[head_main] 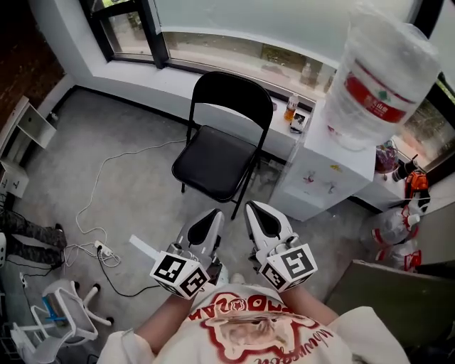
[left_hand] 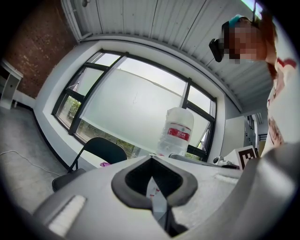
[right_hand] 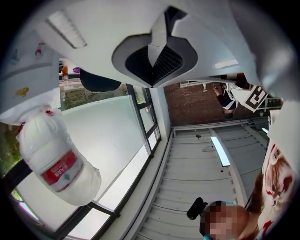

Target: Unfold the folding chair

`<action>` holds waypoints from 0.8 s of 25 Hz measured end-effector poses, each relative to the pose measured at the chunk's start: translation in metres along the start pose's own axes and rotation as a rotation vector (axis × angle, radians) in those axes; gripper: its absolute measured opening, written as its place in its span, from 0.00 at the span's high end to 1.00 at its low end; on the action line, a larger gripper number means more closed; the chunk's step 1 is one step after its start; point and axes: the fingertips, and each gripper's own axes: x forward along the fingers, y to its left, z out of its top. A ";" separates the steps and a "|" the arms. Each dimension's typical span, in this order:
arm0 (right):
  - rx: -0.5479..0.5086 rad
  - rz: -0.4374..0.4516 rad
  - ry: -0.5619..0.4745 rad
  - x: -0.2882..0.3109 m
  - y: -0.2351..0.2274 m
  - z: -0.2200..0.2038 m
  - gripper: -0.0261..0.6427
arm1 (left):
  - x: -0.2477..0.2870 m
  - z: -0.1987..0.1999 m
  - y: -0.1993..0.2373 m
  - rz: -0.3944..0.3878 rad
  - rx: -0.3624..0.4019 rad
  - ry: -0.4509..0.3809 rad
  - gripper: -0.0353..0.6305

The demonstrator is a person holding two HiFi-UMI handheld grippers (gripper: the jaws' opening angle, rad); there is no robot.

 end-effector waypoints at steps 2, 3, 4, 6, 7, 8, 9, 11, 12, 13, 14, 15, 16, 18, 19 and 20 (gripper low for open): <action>-0.005 0.011 -0.002 -0.004 0.011 0.003 0.93 | -0.009 0.003 -0.004 0.000 0.006 0.000 0.94; -0.008 0.016 -0.002 -0.006 0.017 0.004 0.93 | -0.013 0.005 -0.005 0.000 0.007 -0.004 0.94; -0.011 0.021 -0.002 -0.007 0.021 0.004 0.93 | -0.016 0.006 -0.006 -0.003 0.007 -0.009 0.94; -0.016 0.026 -0.001 -0.010 0.028 0.003 0.93 | -0.021 0.004 -0.009 -0.010 0.002 -0.015 0.94; -0.015 0.026 0.000 -0.012 0.030 0.002 0.93 | -0.023 0.002 -0.011 -0.011 -0.002 -0.015 0.94; -0.012 0.023 0.002 -0.014 0.033 0.000 0.93 | -0.026 0.001 -0.012 -0.009 -0.006 -0.013 0.94; -0.010 0.021 0.005 -0.016 0.034 -0.001 0.93 | -0.029 0.001 -0.014 -0.005 -0.006 -0.008 0.94; -0.013 0.020 0.011 -0.018 0.038 -0.004 0.93 | -0.034 0.002 -0.017 -0.001 0.002 0.004 0.94; -0.015 0.020 0.018 -0.018 0.040 -0.005 0.93 | -0.036 0.001 -0.016 -0.002 0.007 0.009 0.94; -0.016 0.021 0.028 -0.018 0.043 -0.008 0.93 | -0.038 0.001 -0.015 -0.002 0.006 0.011 0.94; -0.019 0.024 0.038 -0.018 0.047 -0.010 0.93 | -0.041 0.001 -0.013 -0.001 0.000 0.010 0.94; -0.023 0.028 0.045 -0.018 0.052 -0.011 0.93 | -0.045 0.002 -0.012 0.000 -0.007 0.008 0.94; -0.029 0.033 0.049 -0.018 0.057 -0.012 0.93 | -0.048 0.004 -0.012 0.000 -0.010 0.006 0.94; -0.038 0.037 0.047 -0.017 0.064 -0.009 0.93 | -0.052 0.006 -0.011 -0.004 -0.008 -0.005 0.94; -0.040 0.038 0.045 -0.016 0.065 -0.008 0.93 | -0.054 0.006 -0.011 -0.009 -0.008 -0.012 0.94; -0.043 0.038 0.044 -0.016 0.067 -0.007 0.93 | -0.056 0.006 -0.010 -0.012 -0.009 -0.018 0.94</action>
